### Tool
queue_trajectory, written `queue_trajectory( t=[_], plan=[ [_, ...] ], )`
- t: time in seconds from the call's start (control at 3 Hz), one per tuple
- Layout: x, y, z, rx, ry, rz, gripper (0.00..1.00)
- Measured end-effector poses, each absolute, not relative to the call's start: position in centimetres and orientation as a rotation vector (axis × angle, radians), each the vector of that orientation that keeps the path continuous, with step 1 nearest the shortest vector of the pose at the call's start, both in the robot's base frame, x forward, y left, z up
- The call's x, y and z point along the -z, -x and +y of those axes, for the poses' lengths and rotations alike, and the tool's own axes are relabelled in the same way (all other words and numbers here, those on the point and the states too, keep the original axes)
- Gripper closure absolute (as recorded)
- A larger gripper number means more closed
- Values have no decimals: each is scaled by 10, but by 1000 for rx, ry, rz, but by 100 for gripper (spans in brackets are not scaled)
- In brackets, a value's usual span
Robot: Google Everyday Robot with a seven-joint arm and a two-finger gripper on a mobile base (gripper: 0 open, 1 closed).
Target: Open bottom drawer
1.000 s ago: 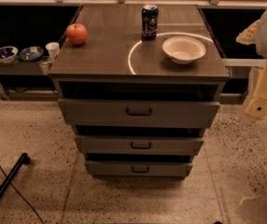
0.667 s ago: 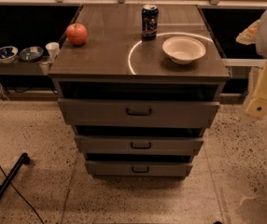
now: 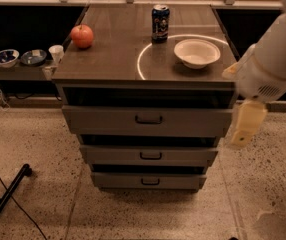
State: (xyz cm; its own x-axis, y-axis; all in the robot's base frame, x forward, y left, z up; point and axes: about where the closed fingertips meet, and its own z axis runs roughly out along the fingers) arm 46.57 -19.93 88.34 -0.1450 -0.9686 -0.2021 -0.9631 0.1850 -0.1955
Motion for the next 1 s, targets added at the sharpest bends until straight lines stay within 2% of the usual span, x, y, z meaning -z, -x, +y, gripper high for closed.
queue_trajectory(
  t=[0.33, 1.0],
  plan=[
    [-794, -458, -183, -79, 1908, 2128, 0],
    [-746, -457, -180, -106, 1900, 2141, 0]
  ],
)
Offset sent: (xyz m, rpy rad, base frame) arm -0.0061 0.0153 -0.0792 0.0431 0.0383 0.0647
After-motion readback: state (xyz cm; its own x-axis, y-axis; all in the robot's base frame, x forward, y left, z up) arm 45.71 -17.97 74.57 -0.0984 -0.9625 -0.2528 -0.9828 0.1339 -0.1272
